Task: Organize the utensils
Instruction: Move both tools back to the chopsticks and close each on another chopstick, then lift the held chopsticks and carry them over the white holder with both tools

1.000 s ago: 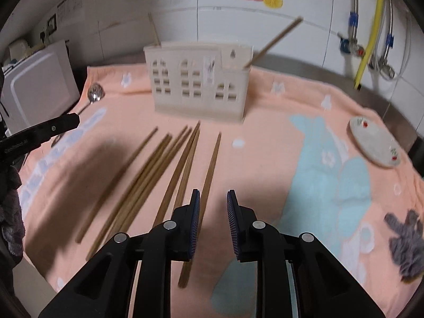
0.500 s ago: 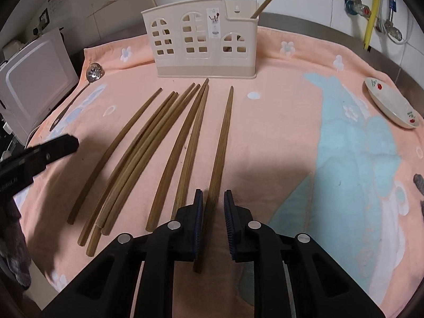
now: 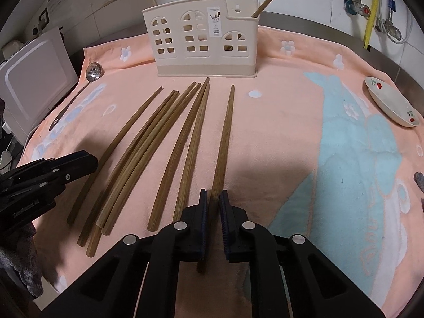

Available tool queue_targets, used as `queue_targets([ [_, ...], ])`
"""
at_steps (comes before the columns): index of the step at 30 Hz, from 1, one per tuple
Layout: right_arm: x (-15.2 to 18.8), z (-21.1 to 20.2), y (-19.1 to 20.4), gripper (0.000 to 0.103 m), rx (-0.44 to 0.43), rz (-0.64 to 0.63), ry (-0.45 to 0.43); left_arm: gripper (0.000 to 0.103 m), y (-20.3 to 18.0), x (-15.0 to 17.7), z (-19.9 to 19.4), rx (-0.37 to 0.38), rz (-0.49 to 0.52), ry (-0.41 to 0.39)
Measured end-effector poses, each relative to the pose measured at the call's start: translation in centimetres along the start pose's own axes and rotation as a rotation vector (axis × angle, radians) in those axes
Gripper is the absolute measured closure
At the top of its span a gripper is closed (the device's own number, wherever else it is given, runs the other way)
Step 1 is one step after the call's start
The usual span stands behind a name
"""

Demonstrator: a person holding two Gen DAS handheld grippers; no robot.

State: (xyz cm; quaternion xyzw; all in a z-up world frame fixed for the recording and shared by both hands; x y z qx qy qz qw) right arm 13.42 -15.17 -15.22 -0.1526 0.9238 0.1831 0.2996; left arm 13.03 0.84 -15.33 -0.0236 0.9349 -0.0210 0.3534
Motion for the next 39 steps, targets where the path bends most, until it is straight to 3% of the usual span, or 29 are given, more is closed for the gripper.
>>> queue_targets([
  [11,0.0,0.1,0.2,0.094,0.016,0.000,0.003,0.080,-0.3,0.0,1.3,-0.001,0.014,0.026],
  [18,0.1,0.1,0.2,0.094,0.023,-0.002,0.000,0.094,-0.3,0.0,1.6,-0.033,0.024,0.037],
  [25,-0.2,-0.6,0.2,0.095,0.025,-0.004,-0.015,0.097,-0.1,-0.1,1.3,-0.027,0.011,0.038],
  [39,-3.0,-5.2,1.3,0.095,0.014,-0.039,-0.142,0.097,-0.1,-2.7,-2.6,-0.003,0.011,-0.081],
])
Point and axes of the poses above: each gripper's, at about its wrist camera, not at the fingertips, and z roughly the way its jaws point, y to its left, x to its underside, the point moved 4 cm from there along z, roughly the way its jaws point, and after that the axes turned 13 degrees about -x, right-handed, at the moved point
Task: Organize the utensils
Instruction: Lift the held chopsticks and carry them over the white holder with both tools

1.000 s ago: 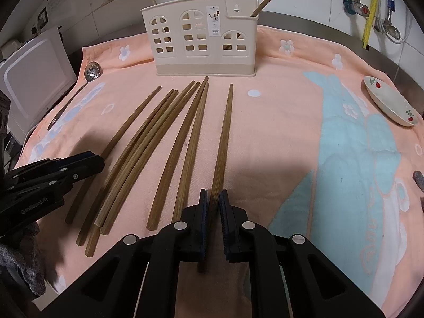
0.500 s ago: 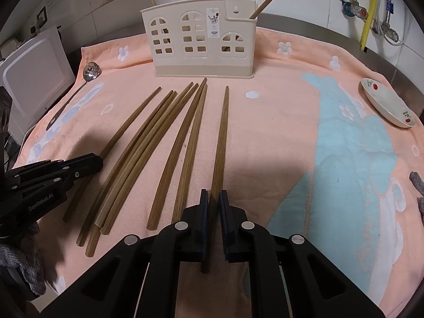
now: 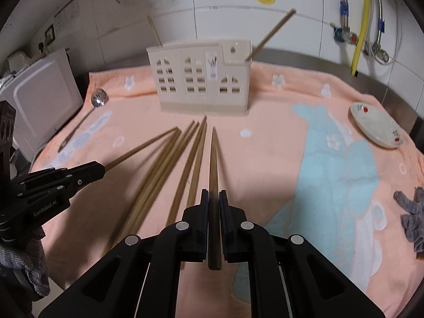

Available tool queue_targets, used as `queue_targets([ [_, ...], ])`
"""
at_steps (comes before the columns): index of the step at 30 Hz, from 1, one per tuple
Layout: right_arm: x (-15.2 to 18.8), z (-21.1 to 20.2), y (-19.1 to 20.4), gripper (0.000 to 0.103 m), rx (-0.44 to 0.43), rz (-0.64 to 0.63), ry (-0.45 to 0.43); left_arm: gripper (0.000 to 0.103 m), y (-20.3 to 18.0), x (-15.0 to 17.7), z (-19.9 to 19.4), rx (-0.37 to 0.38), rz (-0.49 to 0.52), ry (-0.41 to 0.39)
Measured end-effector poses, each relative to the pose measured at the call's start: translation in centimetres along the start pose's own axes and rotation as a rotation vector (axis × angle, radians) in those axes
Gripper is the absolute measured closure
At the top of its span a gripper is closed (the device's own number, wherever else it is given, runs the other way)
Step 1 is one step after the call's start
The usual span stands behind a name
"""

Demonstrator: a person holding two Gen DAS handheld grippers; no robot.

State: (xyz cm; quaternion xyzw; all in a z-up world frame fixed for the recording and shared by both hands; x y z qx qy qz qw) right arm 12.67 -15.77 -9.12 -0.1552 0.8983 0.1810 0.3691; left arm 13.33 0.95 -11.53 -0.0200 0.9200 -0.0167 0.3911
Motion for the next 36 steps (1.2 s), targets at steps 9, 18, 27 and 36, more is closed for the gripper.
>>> queue_targets([
  [9,-2.8,-2.0,0.9,0.096,-0.032,-0.020,-0.068,0.097,0.0,-2.0,-2.0,0.013,0.005,-0.069],
  [18,-5.7,-3.6,1.5,0.096,-0.061,-0.044,-0.109,0.097,0.0,-4.0,-3.4,0.016,0.020,-0.119],
  [27,-8.7,-4.9,1.6,0.096,-0.073,-0.081,-0.134,0.098,0.1,-6.0,-4.3,0.008,0.046,-0.158],
  [36,-12.5,-6.7,1.5,0.096,-0.092,-0.111,-0.160,0.098,-0.3,-8.1,-5.1,-0.003,0.080,-0.193],
])
Point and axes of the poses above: each gripper's, at about its wrist camera, not at the fingertips, and z roughly the way its jaws point, y to its left, x to its underside, the point moved 4 cm from there along z, roughly the way its jaws point, and after that the axes turned 13 degrees about -x, right-handed, at the moved point
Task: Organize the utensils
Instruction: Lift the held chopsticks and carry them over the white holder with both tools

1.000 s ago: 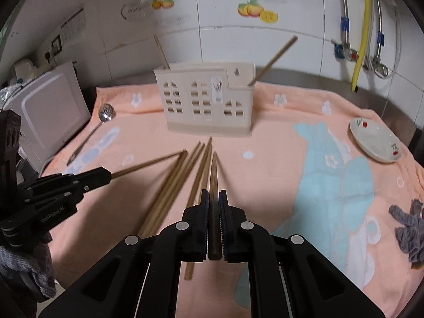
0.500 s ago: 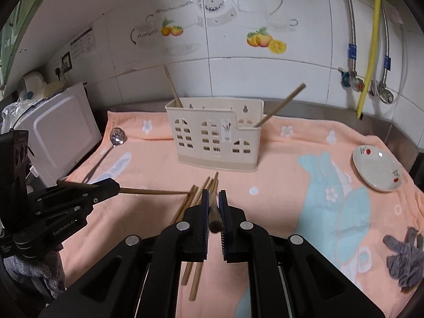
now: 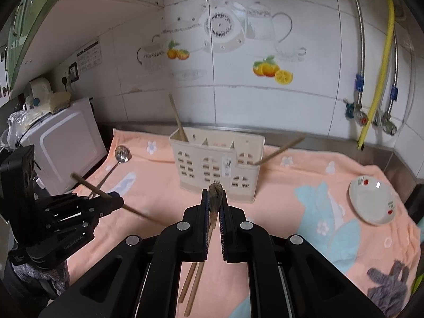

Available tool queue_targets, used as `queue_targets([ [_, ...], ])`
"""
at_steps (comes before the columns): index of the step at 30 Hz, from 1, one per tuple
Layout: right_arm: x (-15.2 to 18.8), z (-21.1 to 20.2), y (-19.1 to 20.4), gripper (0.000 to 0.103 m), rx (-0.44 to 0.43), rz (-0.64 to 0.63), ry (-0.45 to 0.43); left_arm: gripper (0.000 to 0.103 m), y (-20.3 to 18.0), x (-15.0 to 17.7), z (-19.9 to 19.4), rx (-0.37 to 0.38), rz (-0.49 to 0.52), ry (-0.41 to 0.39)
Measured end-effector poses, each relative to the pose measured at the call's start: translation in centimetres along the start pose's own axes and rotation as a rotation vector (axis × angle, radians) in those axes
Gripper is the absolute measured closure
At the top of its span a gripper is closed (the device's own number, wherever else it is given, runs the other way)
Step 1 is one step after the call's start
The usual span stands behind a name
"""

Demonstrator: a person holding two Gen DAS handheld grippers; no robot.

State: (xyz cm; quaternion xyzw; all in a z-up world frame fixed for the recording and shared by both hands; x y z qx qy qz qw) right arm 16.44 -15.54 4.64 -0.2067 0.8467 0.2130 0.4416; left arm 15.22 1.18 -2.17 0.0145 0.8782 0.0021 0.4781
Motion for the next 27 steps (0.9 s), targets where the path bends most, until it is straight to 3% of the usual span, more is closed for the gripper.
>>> queue_targets([
  [13,-7.3,-1.9,-1.8,0.096,0.022,-0.026,-0.054,0.098,-0.6,-7.7,-1.0,-0.009,0.054,-0.123],
  [22,-10.2,-1.0,-3.3,0.096,0.053,-0.026,-0.071,0.098,-1.5,-15.7,-1.5,-0.038,0.085,-0.260],
  [27,-10.9,0.2,-4.3,0.096,0.069,-0.018,-0.065,0.098,-1.6,-18.5,-0.8,-0.065,0.085,-0.309],
])
Point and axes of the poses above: each gripper's, at about its wrist camera, not at the fingertips, and z roughly the way its jaws point, y to its left, x to its underside, the point moved 4 cm from there along z, roughly the way its jaws point, and after that the axes turned 13 degrees about -x, right-handed, at the moved point
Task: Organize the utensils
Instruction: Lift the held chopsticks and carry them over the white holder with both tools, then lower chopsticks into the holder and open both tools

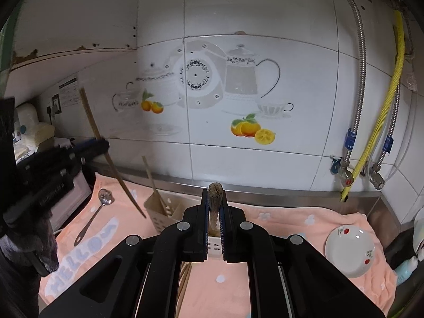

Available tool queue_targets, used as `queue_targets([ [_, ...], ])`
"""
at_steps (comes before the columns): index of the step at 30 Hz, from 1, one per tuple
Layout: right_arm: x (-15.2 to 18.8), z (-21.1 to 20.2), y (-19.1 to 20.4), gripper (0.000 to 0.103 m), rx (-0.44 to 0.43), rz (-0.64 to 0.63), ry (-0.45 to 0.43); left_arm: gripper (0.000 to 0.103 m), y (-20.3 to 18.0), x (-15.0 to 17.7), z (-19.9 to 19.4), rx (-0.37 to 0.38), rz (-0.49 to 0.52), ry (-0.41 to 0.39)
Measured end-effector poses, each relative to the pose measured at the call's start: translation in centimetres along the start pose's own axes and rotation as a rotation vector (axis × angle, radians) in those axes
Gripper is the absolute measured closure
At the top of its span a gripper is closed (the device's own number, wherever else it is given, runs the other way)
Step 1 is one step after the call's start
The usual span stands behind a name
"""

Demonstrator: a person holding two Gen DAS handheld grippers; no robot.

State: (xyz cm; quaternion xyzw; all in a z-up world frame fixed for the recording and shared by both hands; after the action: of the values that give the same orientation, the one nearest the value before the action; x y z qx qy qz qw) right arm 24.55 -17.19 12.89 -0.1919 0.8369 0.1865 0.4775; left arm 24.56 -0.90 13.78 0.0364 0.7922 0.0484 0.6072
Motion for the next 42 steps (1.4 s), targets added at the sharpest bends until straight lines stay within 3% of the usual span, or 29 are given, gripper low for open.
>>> queue_targets([
  [7,-0.1,2.2,-0.7,0.096,0.001,0.009,0.026,0.098,1.2,-0.3,3.9,-0.049,-0.038,0.012],
  [16,1.4,5.1,-1.1,0.096,-0.003,0.014,0.086,0.098,2.9,3.2,8.3,-0.058,-0.094,0.116],
  [37,2.9,8.5,-1.7,0.095,0.008,0.033,0.146,0.096,4.3,6.7,9.5,-0.044,-0.126,0.190],
  [40,2.8,8.2,-1.5,0.093,0.015,0.023,0.140,0.092,4.3,6.6,9.5,-0.048,-0.127,0.190],
  [42,2.7,7.8,-1.4,0.091,0.020,0.018,0.132,0.079,4.3,6.6,9.2,-0.052,-0.126,0.187],
])
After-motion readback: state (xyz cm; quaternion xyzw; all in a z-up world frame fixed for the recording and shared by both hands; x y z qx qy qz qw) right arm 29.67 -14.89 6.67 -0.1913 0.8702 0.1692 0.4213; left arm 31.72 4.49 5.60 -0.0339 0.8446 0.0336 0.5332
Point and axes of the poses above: each gripper's, at about its wrist camera, not at the fingertips, and z roughly the way its jaws point, y to its left, x to its underside, the point moved 4 cm from there along z, roughly the way its jaws point, and after that the axes turned 13 degrees about -x, right-handed, at the moved point
